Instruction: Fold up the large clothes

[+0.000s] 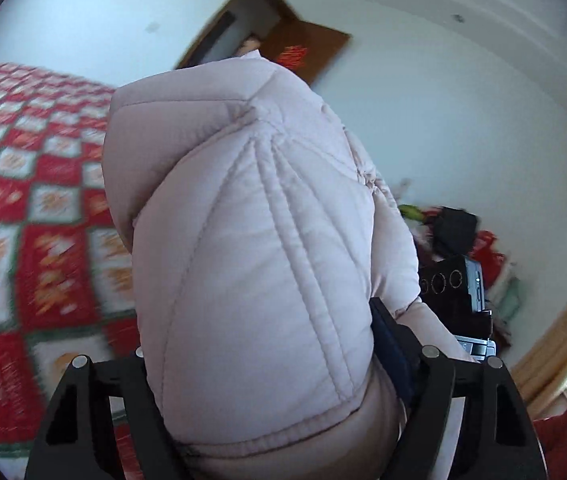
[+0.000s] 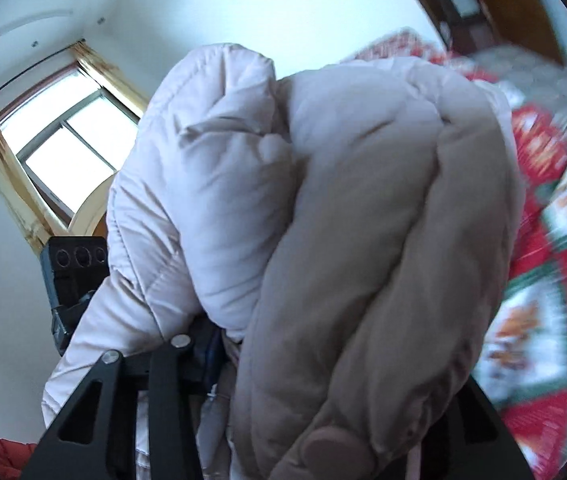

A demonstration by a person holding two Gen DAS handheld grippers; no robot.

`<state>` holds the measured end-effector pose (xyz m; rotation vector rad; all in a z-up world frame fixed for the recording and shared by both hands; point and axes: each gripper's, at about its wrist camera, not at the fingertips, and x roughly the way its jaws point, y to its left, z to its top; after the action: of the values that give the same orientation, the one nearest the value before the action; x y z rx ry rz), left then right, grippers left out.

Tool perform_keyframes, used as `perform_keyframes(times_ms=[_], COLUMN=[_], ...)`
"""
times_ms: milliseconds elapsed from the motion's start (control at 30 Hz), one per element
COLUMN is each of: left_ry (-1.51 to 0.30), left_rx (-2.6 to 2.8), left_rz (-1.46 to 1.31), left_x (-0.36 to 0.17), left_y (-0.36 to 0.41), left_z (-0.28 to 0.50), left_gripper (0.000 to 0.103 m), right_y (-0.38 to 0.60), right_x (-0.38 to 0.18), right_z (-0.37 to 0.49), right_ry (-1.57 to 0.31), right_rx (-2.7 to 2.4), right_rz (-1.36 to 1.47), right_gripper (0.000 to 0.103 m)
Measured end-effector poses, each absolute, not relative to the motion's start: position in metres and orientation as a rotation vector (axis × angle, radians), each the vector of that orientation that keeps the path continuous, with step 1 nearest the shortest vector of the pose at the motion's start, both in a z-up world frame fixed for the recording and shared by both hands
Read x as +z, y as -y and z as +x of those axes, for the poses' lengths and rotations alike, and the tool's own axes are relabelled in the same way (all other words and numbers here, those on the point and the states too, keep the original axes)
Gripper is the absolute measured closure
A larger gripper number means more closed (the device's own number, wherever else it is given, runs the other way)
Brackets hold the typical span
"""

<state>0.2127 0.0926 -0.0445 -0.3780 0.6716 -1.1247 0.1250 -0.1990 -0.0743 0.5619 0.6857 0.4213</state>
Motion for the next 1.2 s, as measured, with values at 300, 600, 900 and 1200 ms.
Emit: perform_keyframes(times_ms=[300,600,900,1200], left_ry=[-0.761,-0.952,-0.953,-0.698], left_rx=[-1.301,-1.111,-0.938,-0.732], left_rz=[-0.319,-0.179,-0.092,0.152], left_x=[-0.043,-0.137,-0.139,-0.084], left_y=[0.064,0.141,0.131,0.079], left_z=[0.2,0.231,0.23,0.18], left_gripper=[0.024,0.018,0.001,0.001], right_y=[0.319,0.406,0.423,0.396], right_x=[-0.037,-0.152,-0.173,-0.089], right_z=[0.039,0.053,0.052,-0.057], right_ry=[-0.675,-0.751,-0.749,-0.579], right_rx=[0.087,-0.039,-0.136,-0.371], right_rz=[0.492,0.62,0.663,0.435], right_gripper=[0.055,0.055,0.016,0.008])
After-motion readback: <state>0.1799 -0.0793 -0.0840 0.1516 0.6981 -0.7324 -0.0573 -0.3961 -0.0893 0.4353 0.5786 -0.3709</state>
